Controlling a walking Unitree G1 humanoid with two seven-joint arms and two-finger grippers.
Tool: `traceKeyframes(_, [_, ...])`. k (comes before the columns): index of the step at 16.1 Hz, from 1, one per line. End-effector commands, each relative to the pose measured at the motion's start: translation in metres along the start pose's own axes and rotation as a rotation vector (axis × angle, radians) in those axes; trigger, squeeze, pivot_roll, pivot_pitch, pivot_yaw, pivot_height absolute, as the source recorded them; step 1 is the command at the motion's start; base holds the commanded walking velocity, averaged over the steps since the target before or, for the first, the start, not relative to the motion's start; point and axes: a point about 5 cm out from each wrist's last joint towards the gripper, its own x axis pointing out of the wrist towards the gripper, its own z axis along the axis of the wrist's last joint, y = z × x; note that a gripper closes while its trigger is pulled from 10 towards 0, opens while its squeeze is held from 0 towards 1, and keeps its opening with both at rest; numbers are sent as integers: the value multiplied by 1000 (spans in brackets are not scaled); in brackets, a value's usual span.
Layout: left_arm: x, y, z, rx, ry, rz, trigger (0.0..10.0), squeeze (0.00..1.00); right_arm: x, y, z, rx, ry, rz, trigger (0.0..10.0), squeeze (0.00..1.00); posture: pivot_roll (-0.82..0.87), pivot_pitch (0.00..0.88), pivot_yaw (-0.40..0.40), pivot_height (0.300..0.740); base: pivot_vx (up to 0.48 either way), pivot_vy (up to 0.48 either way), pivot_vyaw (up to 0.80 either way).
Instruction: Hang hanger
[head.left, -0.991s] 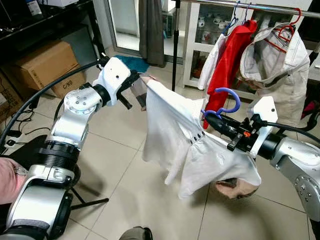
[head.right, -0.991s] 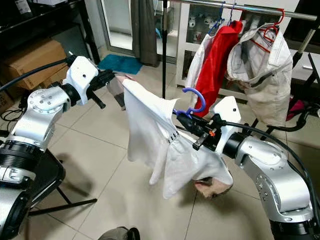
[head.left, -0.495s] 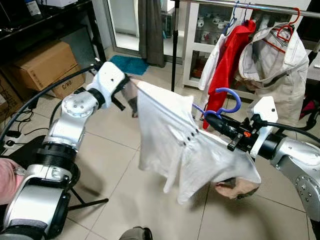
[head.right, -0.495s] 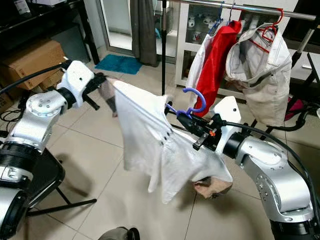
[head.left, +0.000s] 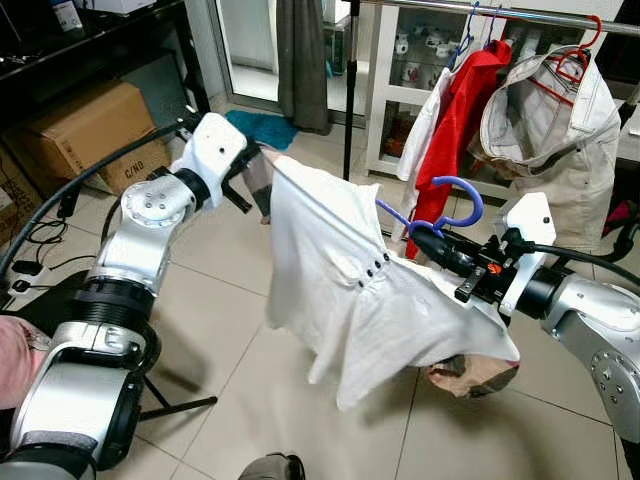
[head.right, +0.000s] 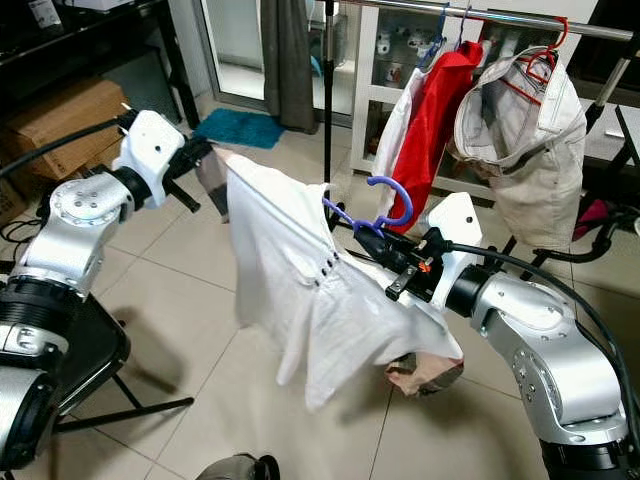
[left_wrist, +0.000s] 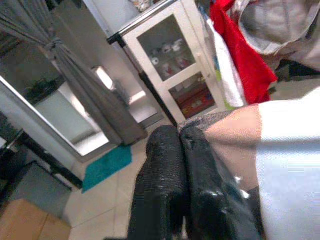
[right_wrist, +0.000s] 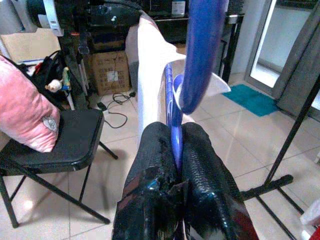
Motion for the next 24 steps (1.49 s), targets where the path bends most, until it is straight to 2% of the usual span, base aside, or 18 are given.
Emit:
traceKeyframes(1, [-1,1,2,-24,-17,-12,10000,1000,-2,2,6,-24,-15,13,10000,0,-88,0,81,740,0,0,0])
traceKeyframes(2, [-2,0,1,-48,-22,-38,10000,1000,-2,2,6,-24,-14,11,10000,0,-89,0,81,740,0,0,0])
traceKeyframes(4, [-5,0,-3,-36,-7,-50,10000,1000,-3,2,5,-25,-10,10,10000,0,-89,0,80,740,0,0,0])
traceKeyframes(8, [-8,3,-8,-2,20,4,10000,1000,-2,0,-3,-46,57,-8,10000,0,-83,0,73,740,0,0,0])
traceKeyframes(9, [-9,0,-10,-54,21,25,10000,0,-1,-3,-14,-51,126,-58,10000,0,-80,0,72,740,0,0,0])
traceKeyframes(10, [-9,-1,-10,-80,20,29,10000,0,-1,-5,-18,-46,146,-76,10000,0,-80,0,72,740,0,0,0])
traceKeyframes(11, [-9,-16,-14,-197,26,40,10000,0,-2,-15,-32,-20,208,-229,10000,0,-74,0,72,740,0,0,0])
traceKeyframes(12, [-9,-30,-17,-238,32,28,10000,0,-2,-20,-40,-16,237,-327,10000,0,-74,0,74,740,0,0,0])
traceKeyframes(13, [-11,-50,-21,-264,45,6,10000,0,-3,-24,-49,-40,267,-449,10000,0,-75,0,77,740,0,0,0])
traceKeyframes(14, [-13,-63,-24,-276,55,-11,10000,0,-3,-24,-52,-93,275,-509,10000,0,-76,0,78,740,0,0,0])
traceKeyframes(17, [-16,-82,-23,-305,78,-53,10000,0,-2,-22,-54,-133,264,-601,10000,0,-77,0,80,740,0,0,0])
traceKeyframes(19, [-18,-90,-24,-301,99,-71,10000,0,1,-20,-60,-104,283,-640,10000,0,-80,0,77,740,0,0,0])
traceKeyframes(22, [-19,-103,-22,-304,112,-74,10000,0,-1,-22,-71,-97,365,-783,10000,0,-78,0,70,740,0,0,0])
traceKeyframes(24, [-19,-107,-20,-304,117,-77,10000,0,-2,-25,-69,-138,357,-816,10000,0,-79,0,70,740,0,0,0])
